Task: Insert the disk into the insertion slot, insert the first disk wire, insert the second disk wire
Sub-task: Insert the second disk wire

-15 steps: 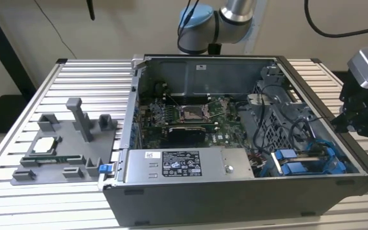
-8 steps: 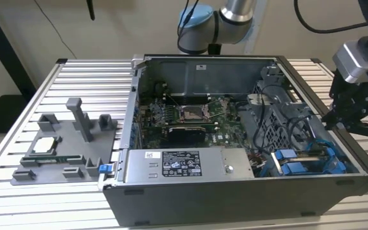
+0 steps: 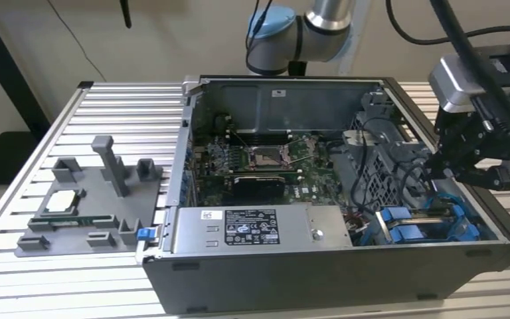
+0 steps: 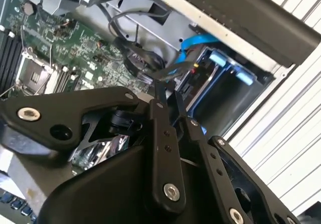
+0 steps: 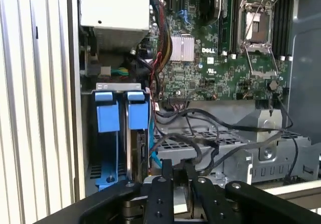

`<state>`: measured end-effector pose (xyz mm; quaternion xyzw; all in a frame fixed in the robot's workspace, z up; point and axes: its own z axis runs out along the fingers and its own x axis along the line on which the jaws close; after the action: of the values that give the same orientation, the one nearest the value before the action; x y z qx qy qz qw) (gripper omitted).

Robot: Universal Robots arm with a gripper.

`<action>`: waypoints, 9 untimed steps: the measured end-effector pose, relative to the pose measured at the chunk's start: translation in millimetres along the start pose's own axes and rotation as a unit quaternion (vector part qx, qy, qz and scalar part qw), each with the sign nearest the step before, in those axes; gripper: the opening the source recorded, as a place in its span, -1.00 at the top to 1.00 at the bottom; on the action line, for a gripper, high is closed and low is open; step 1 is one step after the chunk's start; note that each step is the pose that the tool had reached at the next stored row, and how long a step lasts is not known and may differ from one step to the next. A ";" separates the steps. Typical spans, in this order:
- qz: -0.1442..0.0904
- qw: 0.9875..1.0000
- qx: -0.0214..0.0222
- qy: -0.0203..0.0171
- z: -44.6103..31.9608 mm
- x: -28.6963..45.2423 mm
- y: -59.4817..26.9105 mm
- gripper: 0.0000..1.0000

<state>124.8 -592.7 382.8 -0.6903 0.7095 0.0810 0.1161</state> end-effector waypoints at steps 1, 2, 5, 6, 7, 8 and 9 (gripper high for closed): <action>0.000 1.000 0.000 0.000 -0.2 -0.1 4.4 -1.00; 0.000 1.000 0.000 0.000 -0.3 -0.3 8.1 -1.00; 0.001 1.000 0.000 0.000 -0.7 -0.9 20.5 -1.00; 0.001 1.000 0.000 0.000 -0.9 -0.9 25.0 -1.00; 0.001 1.000 0.000 0.000 -1.0 -0.8 28.8 -1.00; 0.001 1.000 0.001 0.000 -1.0 -0.7 30.8 -1.00; 0.000 1.000 0.005 0.000 -0.9 -0.6 31.3 -1.00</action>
<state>93.5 -591.2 382.5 -0.6900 0.7097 0.0780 0.1194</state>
